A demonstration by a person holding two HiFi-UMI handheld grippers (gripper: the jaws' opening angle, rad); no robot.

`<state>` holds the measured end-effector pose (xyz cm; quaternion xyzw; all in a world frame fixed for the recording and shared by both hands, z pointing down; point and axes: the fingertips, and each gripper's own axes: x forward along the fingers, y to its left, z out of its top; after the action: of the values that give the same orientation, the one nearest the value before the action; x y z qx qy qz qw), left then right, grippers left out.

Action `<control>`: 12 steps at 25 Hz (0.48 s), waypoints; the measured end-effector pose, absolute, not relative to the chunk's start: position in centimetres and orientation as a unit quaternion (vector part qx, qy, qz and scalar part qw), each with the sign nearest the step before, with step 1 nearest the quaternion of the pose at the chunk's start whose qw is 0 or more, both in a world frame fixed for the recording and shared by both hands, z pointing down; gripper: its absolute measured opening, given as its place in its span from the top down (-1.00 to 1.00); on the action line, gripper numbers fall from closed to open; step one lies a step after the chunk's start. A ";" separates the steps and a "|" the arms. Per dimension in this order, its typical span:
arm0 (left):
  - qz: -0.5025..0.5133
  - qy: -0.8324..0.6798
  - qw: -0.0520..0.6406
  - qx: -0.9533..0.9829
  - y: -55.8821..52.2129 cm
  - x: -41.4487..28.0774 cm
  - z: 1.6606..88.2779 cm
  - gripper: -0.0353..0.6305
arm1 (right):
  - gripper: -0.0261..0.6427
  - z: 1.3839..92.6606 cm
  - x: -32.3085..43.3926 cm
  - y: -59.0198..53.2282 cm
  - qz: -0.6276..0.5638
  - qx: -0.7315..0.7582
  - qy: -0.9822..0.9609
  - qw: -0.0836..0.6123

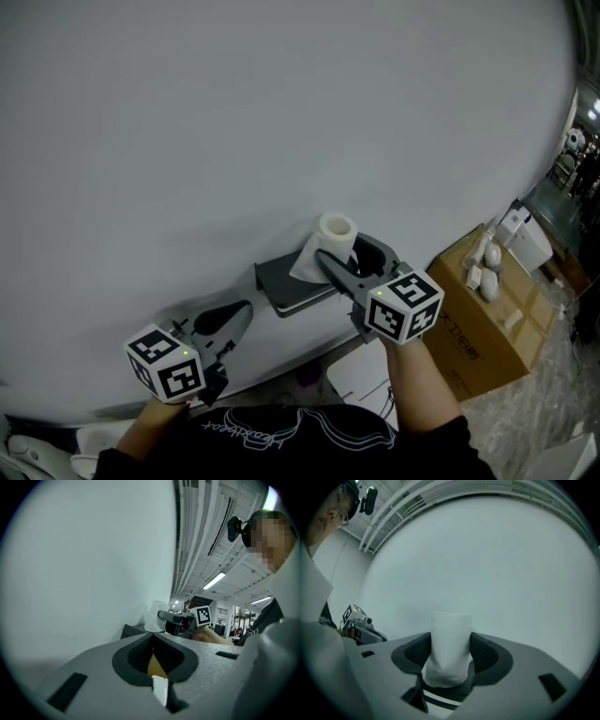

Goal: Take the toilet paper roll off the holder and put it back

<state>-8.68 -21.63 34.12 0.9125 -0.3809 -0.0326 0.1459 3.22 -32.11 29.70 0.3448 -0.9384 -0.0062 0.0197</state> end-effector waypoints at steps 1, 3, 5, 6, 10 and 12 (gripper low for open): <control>-0.033 -0.382 0.147 0.912 -21.6 -8.7 34.2 0.88 | 0.16 29.8 3.2 -32.1 -0.007 0.344 -0.939 0.021; -0.032 -0.383 0.149 0.911 -21.6 -8.7 34.4 0.88 | 0.15 29.8 3.3 -32.0 -0.009 0.345 -0.938 0.021; -0.031 -0.383 0.150 0.911 -21.5 -8.8 34.4 0.88 | 0.14 29.6 3.3 -32.0 -0.009 0.348 -0.937 0.016; -0.031 -0.383 0.149 0.911 -21.3 -8.8 34.4 0.88 | 0.14 29.5 3.4 -31.9 -0.010 0.349 -0.937 0.014; -0.031 -0.384 0.146 0.911 -20.6 -9.1 34.3 0.88 | 0.14 28.6 3.3 -31.2 -0.016 0.353 -0.935 0.003; -0.032 -0.385 0.146 0.911 -20.1 -9.1 34.2 0.88 | 0.14 28.0 3.5 -30.6 -0.020 0.355 -0.935 -0.004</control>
<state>-9.12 -20.11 34.21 0.9110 -0.3845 -0.0323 0.1455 3.48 -30.64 28.03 0.3550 -0.9346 -0.0196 -0.0040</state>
